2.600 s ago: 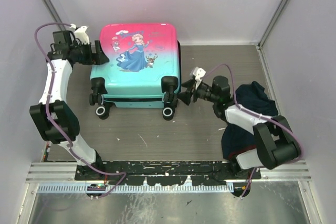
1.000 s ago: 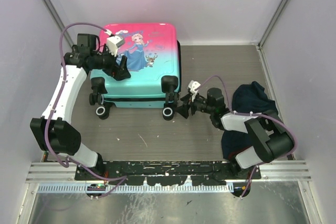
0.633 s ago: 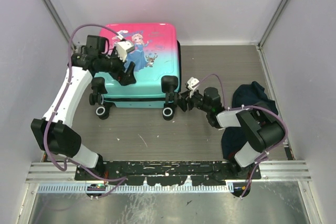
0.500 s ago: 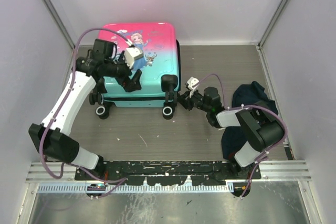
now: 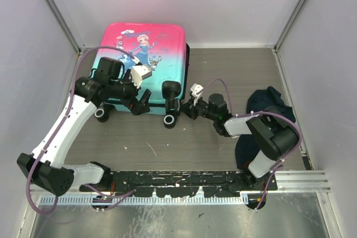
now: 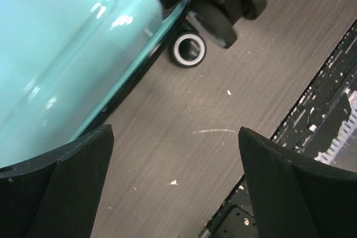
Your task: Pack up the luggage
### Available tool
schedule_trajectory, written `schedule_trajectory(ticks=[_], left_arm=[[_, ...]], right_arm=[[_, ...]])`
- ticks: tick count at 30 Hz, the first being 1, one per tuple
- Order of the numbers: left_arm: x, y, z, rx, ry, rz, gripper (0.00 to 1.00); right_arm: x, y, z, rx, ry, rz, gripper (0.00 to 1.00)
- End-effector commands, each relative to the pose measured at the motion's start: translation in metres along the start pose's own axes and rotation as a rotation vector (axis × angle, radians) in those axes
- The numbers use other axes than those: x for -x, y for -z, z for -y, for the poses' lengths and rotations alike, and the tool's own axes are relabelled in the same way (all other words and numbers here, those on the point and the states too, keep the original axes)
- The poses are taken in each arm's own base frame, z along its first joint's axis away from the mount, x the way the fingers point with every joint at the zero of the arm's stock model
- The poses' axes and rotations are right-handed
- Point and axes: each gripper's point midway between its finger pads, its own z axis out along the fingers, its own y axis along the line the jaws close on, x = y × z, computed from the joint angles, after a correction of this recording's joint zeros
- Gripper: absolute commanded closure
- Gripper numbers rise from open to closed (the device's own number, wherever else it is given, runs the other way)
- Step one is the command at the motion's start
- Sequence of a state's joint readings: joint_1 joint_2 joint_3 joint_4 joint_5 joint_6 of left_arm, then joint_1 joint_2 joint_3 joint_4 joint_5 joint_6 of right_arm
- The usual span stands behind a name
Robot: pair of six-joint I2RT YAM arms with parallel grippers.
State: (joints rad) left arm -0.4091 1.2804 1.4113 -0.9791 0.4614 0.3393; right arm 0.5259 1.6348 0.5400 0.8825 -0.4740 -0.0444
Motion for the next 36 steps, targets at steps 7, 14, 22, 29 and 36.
schedule_trajectory(ticks=[7, 14, 22, 29, 36], left_arm=[[-0.030, 0.025, 0.036, -0.016, 0.205, 0.023, 0.06], [-0.047, 0.006, 0.022, 0.055, 0.309, -0.019, 0.08], [-0.039, -0.028, 0.025, 0.051, 0.259, -0.037, 0.11], [-0.041, -0.043, 0.010, 0.114, 0.205, -0.061, 0.22], [-0.070, -0.019, 0.009, 0.166, 0.102, -0.118, 0.79]], right_arm=[[0.096, -0.044, -0.109, 0.185, -0.101, 0.254, 0.99], [0.095, -0.047, -0.110, 0.163, -0.162, 0.228, 0.99], [0.106, -0.027, -0.111, 0.184, -0.304, 0.205, 0.99], [0.109, -0.007, -0.099, 0.169, -0.378, 0.186, 0.99], [0.104, 0.014, -0.061, 0.093, -0.401, 0.179, 0.99]])
